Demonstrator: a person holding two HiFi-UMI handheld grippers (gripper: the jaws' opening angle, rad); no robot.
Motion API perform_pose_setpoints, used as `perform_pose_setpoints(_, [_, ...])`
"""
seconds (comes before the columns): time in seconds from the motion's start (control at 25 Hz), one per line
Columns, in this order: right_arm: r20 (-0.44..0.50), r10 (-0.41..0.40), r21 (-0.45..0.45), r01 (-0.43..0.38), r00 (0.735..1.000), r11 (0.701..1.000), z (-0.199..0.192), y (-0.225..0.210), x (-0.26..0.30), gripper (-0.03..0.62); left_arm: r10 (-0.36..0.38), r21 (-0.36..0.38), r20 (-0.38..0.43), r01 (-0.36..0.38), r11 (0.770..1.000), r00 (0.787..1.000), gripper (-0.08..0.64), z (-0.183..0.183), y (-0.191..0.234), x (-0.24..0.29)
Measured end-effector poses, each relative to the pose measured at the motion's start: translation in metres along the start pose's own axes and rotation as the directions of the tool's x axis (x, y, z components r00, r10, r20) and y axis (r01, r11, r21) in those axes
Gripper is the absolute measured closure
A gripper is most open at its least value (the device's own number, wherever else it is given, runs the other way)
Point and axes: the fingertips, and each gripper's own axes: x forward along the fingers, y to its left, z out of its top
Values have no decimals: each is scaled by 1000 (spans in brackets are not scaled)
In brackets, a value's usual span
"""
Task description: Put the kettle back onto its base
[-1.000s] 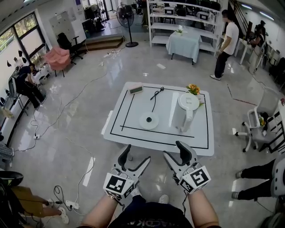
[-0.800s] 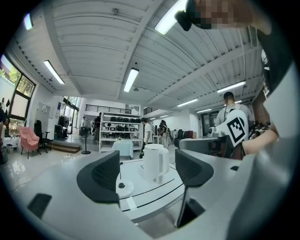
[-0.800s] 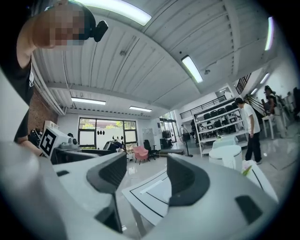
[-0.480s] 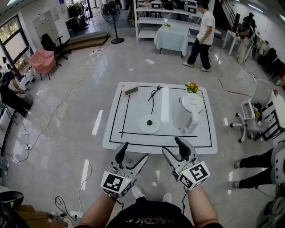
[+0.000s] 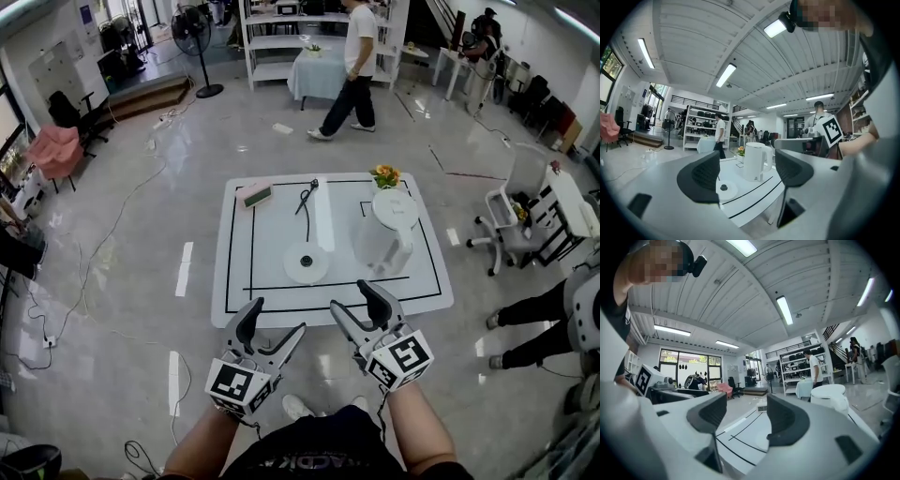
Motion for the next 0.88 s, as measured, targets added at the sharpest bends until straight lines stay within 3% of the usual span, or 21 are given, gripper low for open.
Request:
perform_pose_setpoints(0.4, [-7, -84, -53, 84, 996, 995, 12, -27, -1, 341, -48, -21, -1, 48, 999, 999, 202, 1, 2, 20])
perform_pose_setpoints(0.88, [23, -224, -62, 225, 974, 972, 26, -121, -4, 341, -75, -23, -13, 75, 997, 997, 202, 4, -2, 88])
